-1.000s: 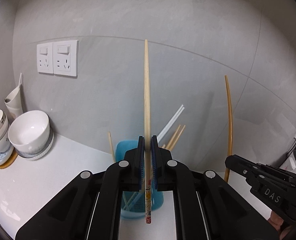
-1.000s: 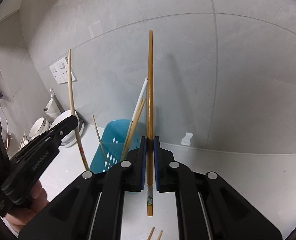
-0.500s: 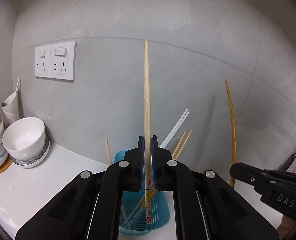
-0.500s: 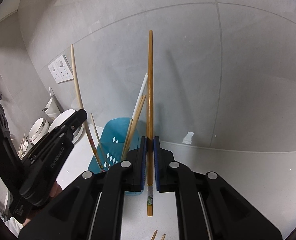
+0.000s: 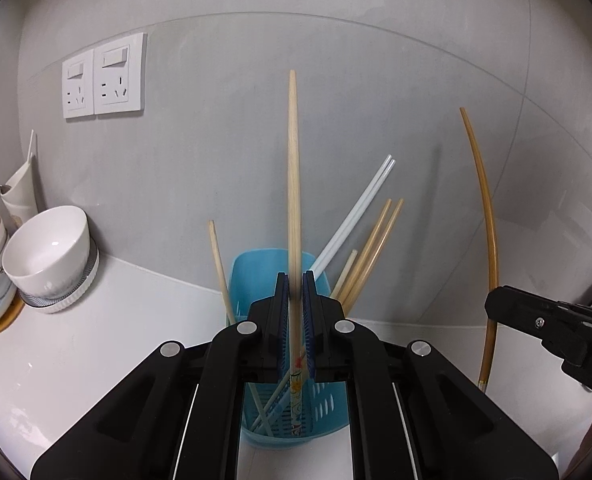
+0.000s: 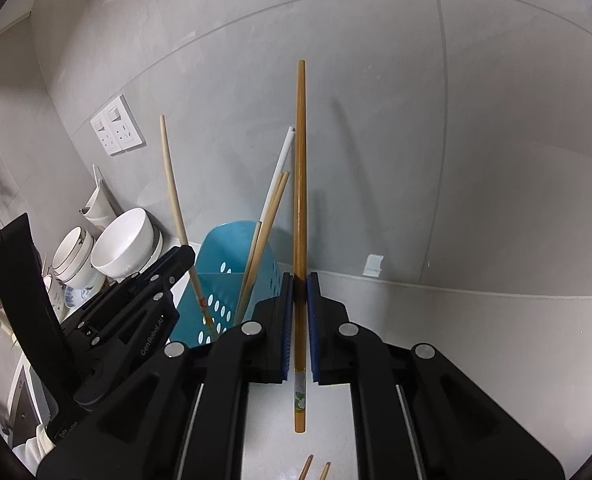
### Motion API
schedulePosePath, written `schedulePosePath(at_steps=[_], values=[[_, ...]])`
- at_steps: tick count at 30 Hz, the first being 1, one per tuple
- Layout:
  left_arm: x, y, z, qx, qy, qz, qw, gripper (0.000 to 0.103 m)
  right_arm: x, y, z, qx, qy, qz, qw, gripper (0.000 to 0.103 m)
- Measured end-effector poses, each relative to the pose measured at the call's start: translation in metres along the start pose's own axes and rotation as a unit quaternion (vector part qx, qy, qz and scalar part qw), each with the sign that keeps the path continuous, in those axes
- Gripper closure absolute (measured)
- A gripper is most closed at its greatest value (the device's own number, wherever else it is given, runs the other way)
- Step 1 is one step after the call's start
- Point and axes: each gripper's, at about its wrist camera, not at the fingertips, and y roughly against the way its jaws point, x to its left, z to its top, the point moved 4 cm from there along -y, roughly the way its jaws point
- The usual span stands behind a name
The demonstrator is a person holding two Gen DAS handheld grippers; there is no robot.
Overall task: Organize utensils
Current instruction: 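Lower the left chopstick into the holder and open the left gripper, then lower the tan chopstick into the holder and open the right gripper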
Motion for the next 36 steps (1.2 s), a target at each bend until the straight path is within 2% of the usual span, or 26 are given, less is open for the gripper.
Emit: schedulePosePath(at_steps=[3,5,7,12,18,24,36], values=[[0.000,0.004,-0.001,0.005,-0.004,0.007,1.0000,0.092,0.000,-0.001,-0.001,0.002,0.002,0.001,1.000,0.097],[0.002,0.009,-0.001,0.008,-0.001,0.011,0.9999,0.079,0.001,-0.001,-0.002,0.002,0.003,0.002,1.000,0.097],[0.006,0.015,-0.002,0.015,0.002,0.015,0.9998,0.061,0.002,-0.003,-0.001,0.002,0.004,0.004,1.000,0.097],[0.012,0.024,-0.007,0.043,-0.003,0.010,0.9990,0.037,0.006,-0.002,0.002,-0.017,0.003,0.017,1.000,0.097],[0.020,0.030,-0.019,0.070,-0.009,0.013,0.9974,0.015,0.019,-0.005,0.008,-0.049,0.010,0.042,0.998,0.097],[0.033,0.035,-0.027,0.087,-0.002,0.019,0.9960,0.006,0.041,-0.011,0.016,-0.075,0.024,0.071,0.994,0.097],[0.065,0.033,-0.038,0.105,0.021,0.050,0.9931,0.006,0.062,-0.027,0.013,-0.106,0.033,0.085,0.990,0.097]])
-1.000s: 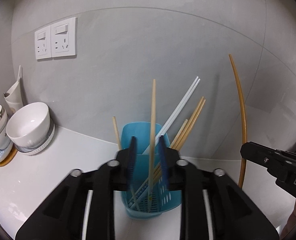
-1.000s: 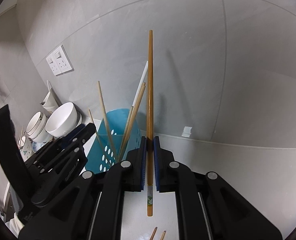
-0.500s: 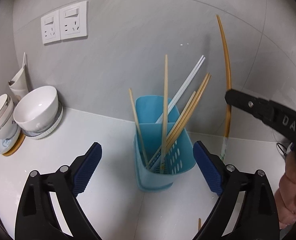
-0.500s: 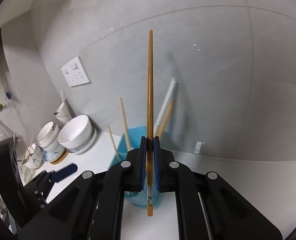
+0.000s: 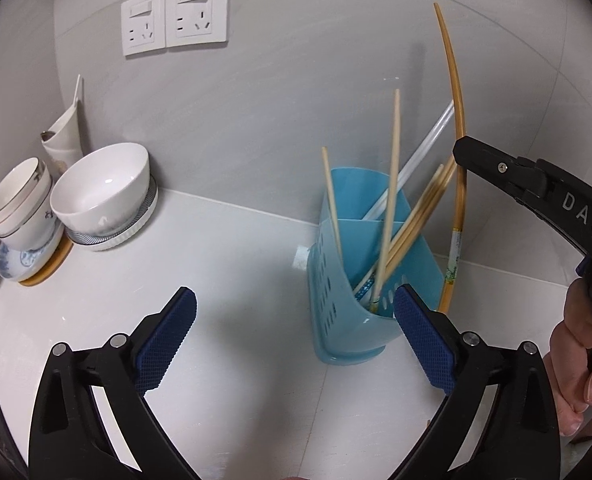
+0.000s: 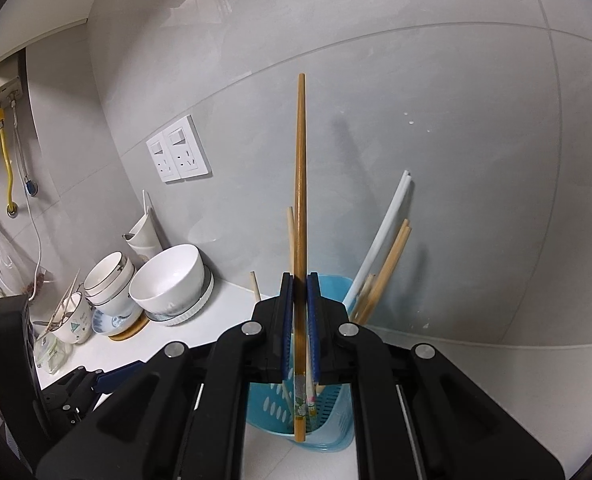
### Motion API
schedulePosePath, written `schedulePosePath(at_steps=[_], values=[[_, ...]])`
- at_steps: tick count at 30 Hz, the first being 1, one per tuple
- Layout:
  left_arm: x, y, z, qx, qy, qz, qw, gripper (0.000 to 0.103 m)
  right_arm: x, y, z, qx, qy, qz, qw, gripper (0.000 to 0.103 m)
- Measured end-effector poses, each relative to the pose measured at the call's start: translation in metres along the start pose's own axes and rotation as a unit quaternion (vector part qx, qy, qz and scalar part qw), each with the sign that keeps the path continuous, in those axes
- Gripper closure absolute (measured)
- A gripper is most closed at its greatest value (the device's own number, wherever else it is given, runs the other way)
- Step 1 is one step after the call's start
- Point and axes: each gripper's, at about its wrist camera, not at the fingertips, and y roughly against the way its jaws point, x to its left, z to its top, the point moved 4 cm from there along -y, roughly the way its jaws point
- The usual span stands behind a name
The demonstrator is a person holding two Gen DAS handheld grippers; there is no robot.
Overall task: Organize utensils
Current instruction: 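Lower the tan chopstick into the holder and open the right gripper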
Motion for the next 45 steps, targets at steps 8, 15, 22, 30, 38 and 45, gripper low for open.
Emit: schedulePosePath(at_steps=[8,15,22,30,38,45], values=[[0.012,0.000,0.001,0.003,0.015,0.009,0.9998,0.006,0.008,-0.001,0.013,-0.027,0.000,0.007,1.000,0.097],[0.017,0.000,0.001,0.006,0.021,0.013,0.9997,0.006,0.000,-0.019,-0.006,-0.014,-0.002,0.008,1.000,0.097],[0.018,-0.005,-0.001,0.010,0.025,0.015,0.9995,0.006,-0.002,-0.028,-0.028,0.016,0.007,-0.005,1.000,0.097],[0.020,-0.004,0.003,0.006,0.029,0.013,0.9995,0.006,0.000,-0.016,-0.030,0.026,0.030,-0.032,0.999,0.088],[0.008,0.002,0.001,0.005,0.015,0.005,0.9999,0.006,-0.025,0.014,-0.032,0.075,0.005,-0.091,0.993,0.040],[-0.011,0.006,-0.006,0.015,0.003,-0.006,0.9999,0.006,-0.049,0.042,-0.047,0.109,-0.022,-0.121,0.986,0.016]])
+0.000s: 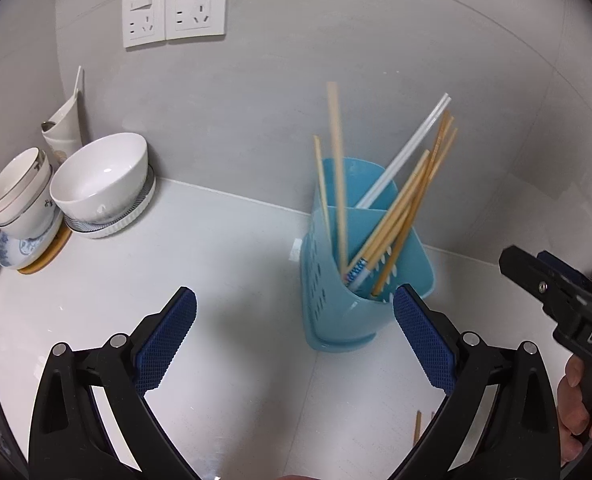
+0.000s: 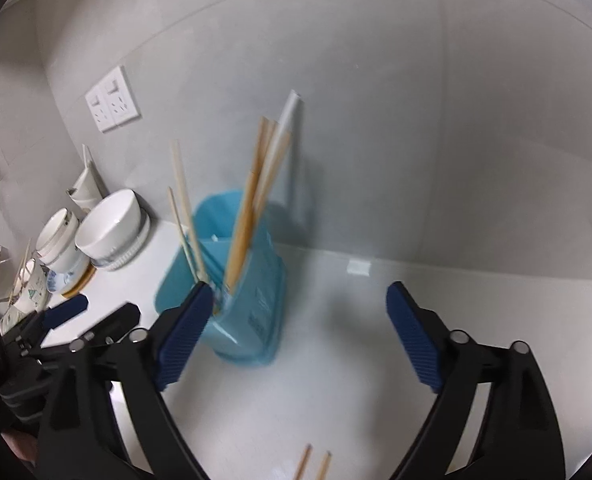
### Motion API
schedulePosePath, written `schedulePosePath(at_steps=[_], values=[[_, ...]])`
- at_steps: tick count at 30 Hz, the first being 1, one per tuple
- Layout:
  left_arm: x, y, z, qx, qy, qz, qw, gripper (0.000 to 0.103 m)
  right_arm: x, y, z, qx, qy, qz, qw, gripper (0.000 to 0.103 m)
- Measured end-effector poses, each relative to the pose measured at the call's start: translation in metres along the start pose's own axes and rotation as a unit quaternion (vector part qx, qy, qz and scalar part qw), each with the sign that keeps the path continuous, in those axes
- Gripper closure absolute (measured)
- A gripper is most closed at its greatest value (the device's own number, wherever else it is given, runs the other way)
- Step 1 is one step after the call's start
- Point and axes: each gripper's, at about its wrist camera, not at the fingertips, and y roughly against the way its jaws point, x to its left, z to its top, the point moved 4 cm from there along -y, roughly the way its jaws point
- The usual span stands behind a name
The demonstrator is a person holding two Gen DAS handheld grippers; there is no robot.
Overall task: Organize utensils
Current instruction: 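Lower the tan chopstick into the holder and open the right gripper, then move both open grippers back down over the remaining chopsticks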
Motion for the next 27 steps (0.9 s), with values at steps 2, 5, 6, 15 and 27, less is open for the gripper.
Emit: schedulePosePath(at_steps=[2,5,6,15,27], values=[[-0.006,0.002,-0.003,0.004,-0.005,-0.005,1.0000,0.006,-0.008,0.005,-0.007,0.004,-0.003,-0.013,1.000,0.009],[-0.016,0.005,-0.009,0.010,-0.014,-0.009,0.9998,0.006,-0.023,0.013,-0.019,0.016,-0.013,-0.031,0.999,0.008],[-0.019,0.005,-0.012,0.013,-0.016,-0.012,0.9997,0.006,-0.027,0.014,-0.023,0.021,-0.016,-0.037,0.999,0.008],[-0.047,0.013,-0.039,0.042,-0.044,-0.018,0.9980,0.006,-0.065,0.035,-0.062,0.059,-0.039,-0.074,0.995,0.008],[-0.075,0.009,-0.101,0.119,-0.080,-0.019,0.9895,0.006,-0.101,0.056,-0.131,0.135,-0.078,-0.096,0.983,0.008]])
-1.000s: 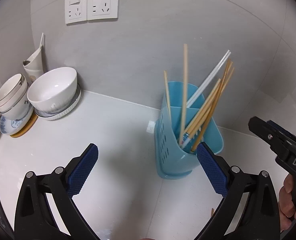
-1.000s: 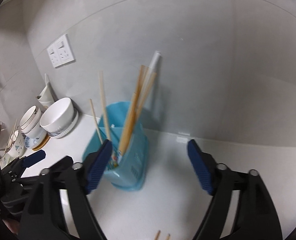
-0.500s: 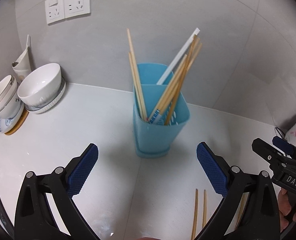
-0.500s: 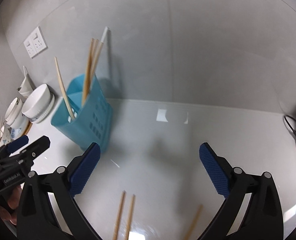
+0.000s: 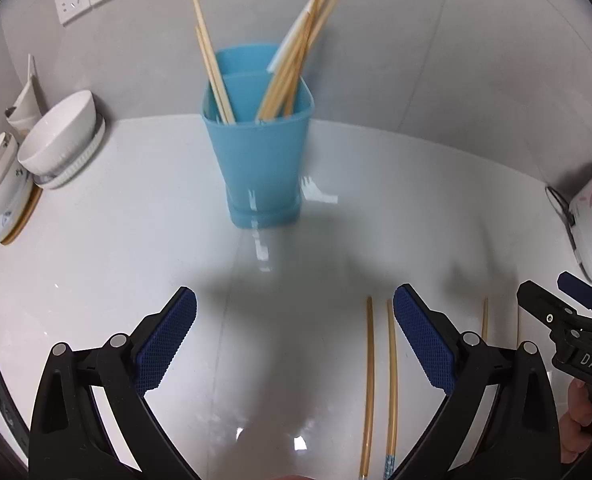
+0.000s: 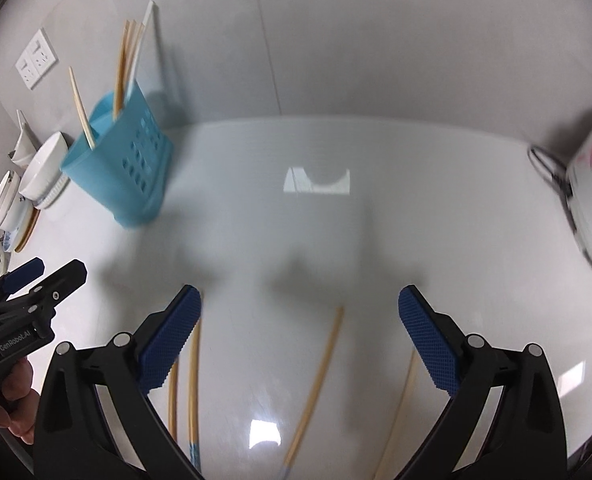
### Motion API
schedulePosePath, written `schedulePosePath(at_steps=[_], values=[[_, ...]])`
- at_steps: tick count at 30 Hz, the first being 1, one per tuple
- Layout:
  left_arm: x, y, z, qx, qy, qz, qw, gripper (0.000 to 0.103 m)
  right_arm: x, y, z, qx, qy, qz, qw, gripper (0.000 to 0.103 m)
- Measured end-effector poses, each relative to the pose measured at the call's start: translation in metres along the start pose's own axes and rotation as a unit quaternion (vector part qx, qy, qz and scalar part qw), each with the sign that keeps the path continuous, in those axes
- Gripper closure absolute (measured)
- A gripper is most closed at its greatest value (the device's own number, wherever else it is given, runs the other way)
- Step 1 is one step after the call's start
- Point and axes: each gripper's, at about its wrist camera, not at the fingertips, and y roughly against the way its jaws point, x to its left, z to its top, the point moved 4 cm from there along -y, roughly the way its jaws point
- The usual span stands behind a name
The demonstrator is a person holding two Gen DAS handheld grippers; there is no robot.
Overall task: Organize utensils
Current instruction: 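Move both open grippers back down over the remaining chopsticks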
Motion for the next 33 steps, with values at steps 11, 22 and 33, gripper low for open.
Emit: schedulePosePath(at_steps=[11,22,33], values=[[-0.021,-0.031,-0.058,0.084,-0.018,0.002,0.9963,0.006,-0.008,-0.017,-0.064,0.080,-0.017,-0.018,0.997,0.008],[-0.028,-0.057,-0.103,0.144,-0.032,0.011,0.9890,0.006,-0.005,-0.030,-0.103,0.134,-0.007,-0.038,0.990,0.009],[-0.026,-0.068,-0.122,0.172,-0.038,0.024,0.9841,0.008,0.006,-0.033,-0.116,0.167,-0.004,-0.048,0.985,0.028]])
